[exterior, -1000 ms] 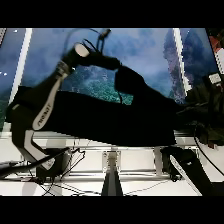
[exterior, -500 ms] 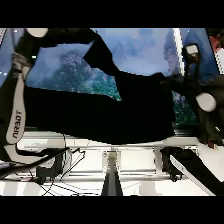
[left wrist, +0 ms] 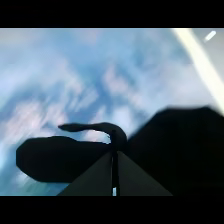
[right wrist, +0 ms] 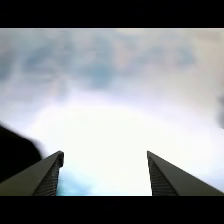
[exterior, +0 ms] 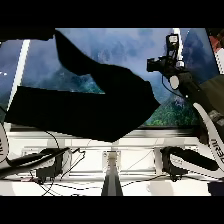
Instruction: Fold the clothes and pants, and hang the long-sleeved shirts on hangers.
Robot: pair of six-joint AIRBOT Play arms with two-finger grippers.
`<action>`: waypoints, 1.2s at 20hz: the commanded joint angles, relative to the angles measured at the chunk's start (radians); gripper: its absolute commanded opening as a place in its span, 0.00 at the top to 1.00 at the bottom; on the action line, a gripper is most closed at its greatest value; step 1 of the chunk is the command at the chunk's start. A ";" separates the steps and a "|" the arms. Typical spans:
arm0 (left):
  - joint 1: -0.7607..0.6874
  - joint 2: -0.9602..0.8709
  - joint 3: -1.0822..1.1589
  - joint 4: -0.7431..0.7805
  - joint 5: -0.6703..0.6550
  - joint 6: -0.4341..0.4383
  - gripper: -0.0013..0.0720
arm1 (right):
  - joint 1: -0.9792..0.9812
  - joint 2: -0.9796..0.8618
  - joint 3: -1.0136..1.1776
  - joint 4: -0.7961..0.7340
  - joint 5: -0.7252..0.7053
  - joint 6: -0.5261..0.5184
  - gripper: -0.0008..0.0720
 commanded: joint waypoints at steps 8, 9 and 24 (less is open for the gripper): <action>0.032 -0.073 -0.003 0.346 -0.143 -0.165 0.97 | -0.375 -0.056 0.064 0.285 0.952 -0.354 0.29; 0.031 -0.080 -0.003 0.346 -0.143 -0.165 0.97 | -0.401 -0.060 0.060 0.383 1.038 -0.417 0.29; 0.030 -0.192 -0.003 0.346 -0.140 -0.166 0.97 | -0.269 -0.063 -0.181 0.678 0.690 -0.356 0.23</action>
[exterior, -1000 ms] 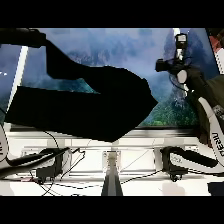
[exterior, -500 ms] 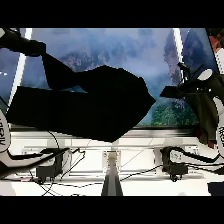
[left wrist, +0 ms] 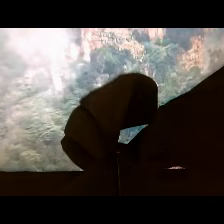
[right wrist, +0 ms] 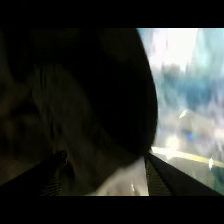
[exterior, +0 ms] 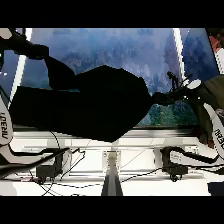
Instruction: Fold the clothes and pants, and hang the long-sleeved shirts on hangers.
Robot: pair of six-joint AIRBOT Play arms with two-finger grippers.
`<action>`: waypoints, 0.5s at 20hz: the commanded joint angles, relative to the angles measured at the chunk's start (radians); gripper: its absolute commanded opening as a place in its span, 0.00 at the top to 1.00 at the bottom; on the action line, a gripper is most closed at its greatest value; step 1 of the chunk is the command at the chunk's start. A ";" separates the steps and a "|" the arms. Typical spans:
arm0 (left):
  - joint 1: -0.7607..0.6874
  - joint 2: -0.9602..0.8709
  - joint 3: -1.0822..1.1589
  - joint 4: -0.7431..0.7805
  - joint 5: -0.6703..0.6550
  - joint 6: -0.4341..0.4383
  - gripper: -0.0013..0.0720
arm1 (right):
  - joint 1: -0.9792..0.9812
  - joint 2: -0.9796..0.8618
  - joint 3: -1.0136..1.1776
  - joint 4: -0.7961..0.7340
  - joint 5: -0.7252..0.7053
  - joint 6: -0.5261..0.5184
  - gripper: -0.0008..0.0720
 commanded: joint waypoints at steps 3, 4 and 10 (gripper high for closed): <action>-0.001 -0.071 0.000 -0.003 0.016 -0.027 0.97 | 0.044 -0.011 -0.020 0.032 -0.237 0.114 0.32; -0.001 -0.083 0.000 -0.015 0.018 -0.027 0.97 | 0.044 -0.011 -0.020 0.031 -0.237 0.113 0.57; 0.000 -0.094 0.001 -0.190 0.217 -0.027 0.97 | 0.043 0.113 -0.014 -0.159 -0.243 0.174 0.96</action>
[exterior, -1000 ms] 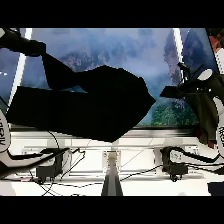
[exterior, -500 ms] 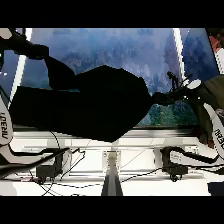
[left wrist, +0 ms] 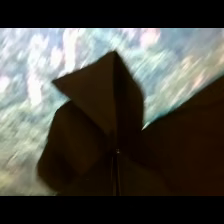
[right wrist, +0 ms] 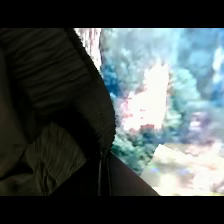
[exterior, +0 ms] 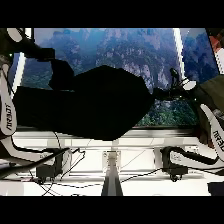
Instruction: Fold the clothes and pants, and hang the long-sleeved shirts on hangers.
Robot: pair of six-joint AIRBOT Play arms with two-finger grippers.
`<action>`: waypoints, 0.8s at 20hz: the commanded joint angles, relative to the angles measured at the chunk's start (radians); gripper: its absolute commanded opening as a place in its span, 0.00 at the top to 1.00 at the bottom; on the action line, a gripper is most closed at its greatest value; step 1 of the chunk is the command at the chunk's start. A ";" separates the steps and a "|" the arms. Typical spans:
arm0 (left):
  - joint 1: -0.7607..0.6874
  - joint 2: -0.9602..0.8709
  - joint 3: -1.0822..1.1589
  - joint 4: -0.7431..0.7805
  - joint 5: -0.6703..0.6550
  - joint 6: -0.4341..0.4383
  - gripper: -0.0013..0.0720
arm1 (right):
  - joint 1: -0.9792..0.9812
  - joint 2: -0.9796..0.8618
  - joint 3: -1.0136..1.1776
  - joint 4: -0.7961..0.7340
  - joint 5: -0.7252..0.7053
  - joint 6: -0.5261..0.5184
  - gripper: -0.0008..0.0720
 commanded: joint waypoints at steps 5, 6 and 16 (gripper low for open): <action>0.001 -0.010 0.001 -0.110 0.164 -0.003 0.48 | -0.023 0.326 0.000 -0.505 0.065 0.287 0.96; 0.004 -0.010 0.001 -0.110 0.164 -0.003 0.25 | -0.047 0.366 0.000 -0.554 0.133 0.289 0.96; 0.070 -0.091 0.000 0.002 -0.066 -0.066 0.21 | -0.241 0.663 0.000 -0.683 0.632 0.275 0.96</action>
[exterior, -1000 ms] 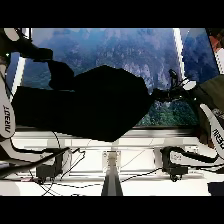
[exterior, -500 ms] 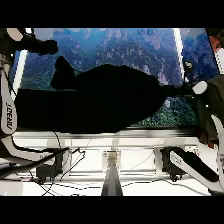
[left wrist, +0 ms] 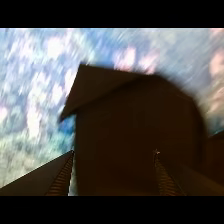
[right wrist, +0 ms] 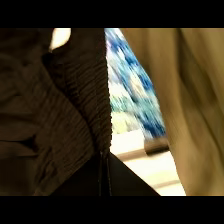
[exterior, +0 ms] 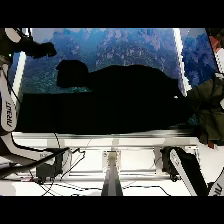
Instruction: Fold the clothes and pants, and hang the long-sleeved shirts on hangers.
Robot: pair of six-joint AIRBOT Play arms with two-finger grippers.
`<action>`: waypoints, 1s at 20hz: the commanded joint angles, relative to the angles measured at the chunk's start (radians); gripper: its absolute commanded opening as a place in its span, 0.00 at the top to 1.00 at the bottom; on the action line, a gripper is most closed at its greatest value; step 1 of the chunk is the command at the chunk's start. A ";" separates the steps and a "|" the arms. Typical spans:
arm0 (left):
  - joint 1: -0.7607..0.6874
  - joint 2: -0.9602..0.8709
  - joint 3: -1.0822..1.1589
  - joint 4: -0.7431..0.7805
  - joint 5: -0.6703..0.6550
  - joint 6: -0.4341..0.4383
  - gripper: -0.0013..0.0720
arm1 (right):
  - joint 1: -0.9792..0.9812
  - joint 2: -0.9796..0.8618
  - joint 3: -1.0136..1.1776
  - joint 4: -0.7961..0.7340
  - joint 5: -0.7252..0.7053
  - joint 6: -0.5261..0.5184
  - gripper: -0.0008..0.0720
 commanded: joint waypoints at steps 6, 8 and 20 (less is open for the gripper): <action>0.066 -0.187 0.000 -0.047 -0.186 -0.082 0.21 | -0.027 0.128 0.000 0.017 0.205 -0.001 0.96; 0.068 -0.234 0.000 -0.146 -0.178 -0.080 0.21 | -0.027 0.128 0.000 0.025 0.176 -0.001 0.96; -0.008 -0.328 0.031 -0.239 0.084 -0.050 0.97 | -0.028 0.128 0.000 0.029 0.093 0.000 0.96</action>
